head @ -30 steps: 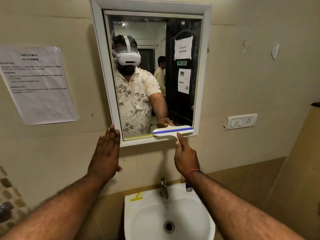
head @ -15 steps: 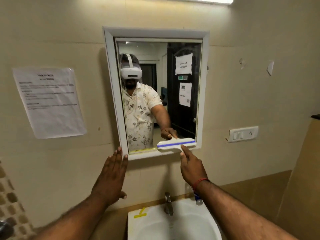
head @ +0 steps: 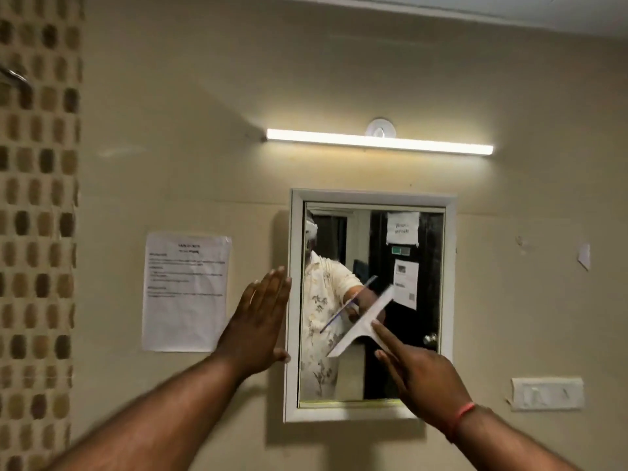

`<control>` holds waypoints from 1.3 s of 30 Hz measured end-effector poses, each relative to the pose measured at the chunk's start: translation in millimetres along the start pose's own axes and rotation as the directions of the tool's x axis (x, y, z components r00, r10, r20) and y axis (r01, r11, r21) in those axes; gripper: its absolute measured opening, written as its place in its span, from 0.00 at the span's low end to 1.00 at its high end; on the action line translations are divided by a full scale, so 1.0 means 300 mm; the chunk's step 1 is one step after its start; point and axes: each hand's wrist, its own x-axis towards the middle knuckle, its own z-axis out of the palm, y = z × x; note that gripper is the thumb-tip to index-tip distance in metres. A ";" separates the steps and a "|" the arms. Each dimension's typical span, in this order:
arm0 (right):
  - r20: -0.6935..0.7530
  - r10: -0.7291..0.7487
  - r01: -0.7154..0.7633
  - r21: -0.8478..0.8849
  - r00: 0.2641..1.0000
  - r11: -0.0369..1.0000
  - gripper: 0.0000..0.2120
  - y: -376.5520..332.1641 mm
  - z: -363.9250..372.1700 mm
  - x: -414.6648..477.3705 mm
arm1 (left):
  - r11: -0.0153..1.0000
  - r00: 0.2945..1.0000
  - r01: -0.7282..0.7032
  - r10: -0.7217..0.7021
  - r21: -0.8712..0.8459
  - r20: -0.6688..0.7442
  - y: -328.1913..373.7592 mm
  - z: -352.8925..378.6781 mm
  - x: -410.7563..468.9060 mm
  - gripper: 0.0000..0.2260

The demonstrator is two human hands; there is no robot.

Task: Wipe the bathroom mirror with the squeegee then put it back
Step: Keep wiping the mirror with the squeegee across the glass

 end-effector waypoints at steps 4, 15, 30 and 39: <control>-0.016 -0.351 0.341 -0.195 0.936 0.919 0.34 -0.051 -0.123 0.208 | 0.980 0.999 0.033 -0.033 0.198 0.001 -0.011 -0.147 0.241 0.77; 0.112 -0.560 0.547 -0.440 0.821 0.713 0.31 -0.186 -0.236 0.569 | 0.935 0.988 0.139 -0.151 0.326 0.011 -0.016 -0.259 0.481 0.75; 0.134 -0.628 0.620 -0.408 0.767 0.670 0.35 -0.121 -0.190 0.690 | 0.905 0.978 0.149 -0.194 0.399 0.075 0.013 -0.266 0.467 0.62; 0.117 -0.592 0.590 -0.361 0.797 0.722 0.23 -0.128 -0.166 0.730 | 0.904 0.976 0.162 -0.206 0.395 0.070 0.021 -0.269 0.464 0.66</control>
